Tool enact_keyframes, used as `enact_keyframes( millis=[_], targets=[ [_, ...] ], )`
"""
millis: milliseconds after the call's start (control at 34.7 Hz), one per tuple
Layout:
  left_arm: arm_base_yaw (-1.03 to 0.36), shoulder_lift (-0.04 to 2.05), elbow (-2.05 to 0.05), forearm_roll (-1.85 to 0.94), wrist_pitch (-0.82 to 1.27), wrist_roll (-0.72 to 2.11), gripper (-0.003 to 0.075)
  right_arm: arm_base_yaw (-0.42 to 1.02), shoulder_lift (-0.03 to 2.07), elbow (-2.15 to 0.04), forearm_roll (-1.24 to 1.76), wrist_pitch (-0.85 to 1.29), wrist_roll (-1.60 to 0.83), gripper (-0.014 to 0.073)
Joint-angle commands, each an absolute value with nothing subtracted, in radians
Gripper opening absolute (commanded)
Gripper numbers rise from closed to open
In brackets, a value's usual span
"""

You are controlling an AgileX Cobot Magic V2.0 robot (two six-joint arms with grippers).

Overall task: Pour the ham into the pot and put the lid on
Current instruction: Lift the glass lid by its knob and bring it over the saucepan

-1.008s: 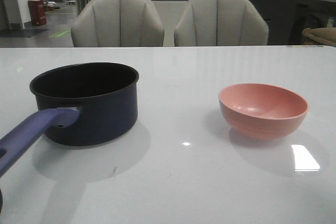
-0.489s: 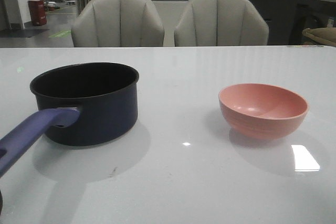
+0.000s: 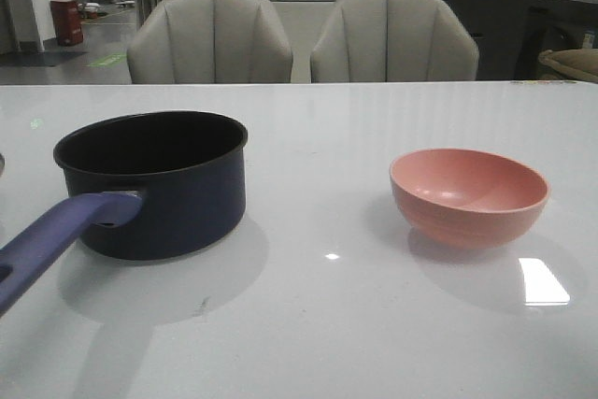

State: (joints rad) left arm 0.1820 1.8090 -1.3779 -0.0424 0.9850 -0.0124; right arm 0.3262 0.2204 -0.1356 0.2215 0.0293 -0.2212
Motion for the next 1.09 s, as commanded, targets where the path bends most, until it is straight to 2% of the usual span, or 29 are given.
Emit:
enact_keyframes(
  millis=[0, 144, 346, 576, 806, 1065],
  targets=[
    [0.167, 1.721, -1.45, -0.08, 0.968, 0.0, 0.029, 0.328, 0.227, -0.163, 0.228, -0.056, -0.231, 0.0149],
    [0.09, 1.684, -1.518, -0.125, 0.97, 0.046, 0.029, 0.328, 0.227, -0.163, 0.228, -0.056, -0.231, 0.0149],
    [-0.106, 1.681, -1.608, -0.126, 0.985, 0.095, 0.029, 0.328, 0.227, -0.163, 0.228, -0.056, -0.231, 0.0149],
    [-0.288, 1.749, -1.696, -0.093, 1.029, 0.095, 0.029, 0.328, 0.227, -0.163, 0.228, -0.056, -0.231, 0.0149],
    [-0.346, 1.867, -1.835, -0.073, 1.202, 0.096, 0.029, 0.328, 0.227, -0.163, 0.228, -0.056, -0.231, 0.0149],
    [-0.346, 1.919, -1.892, -0.073, 1.258, 0.096, 0.029, 0.328, 0.227, -0.163, 0.228, -0.056, -0.231, 0.0149]
  ],
)
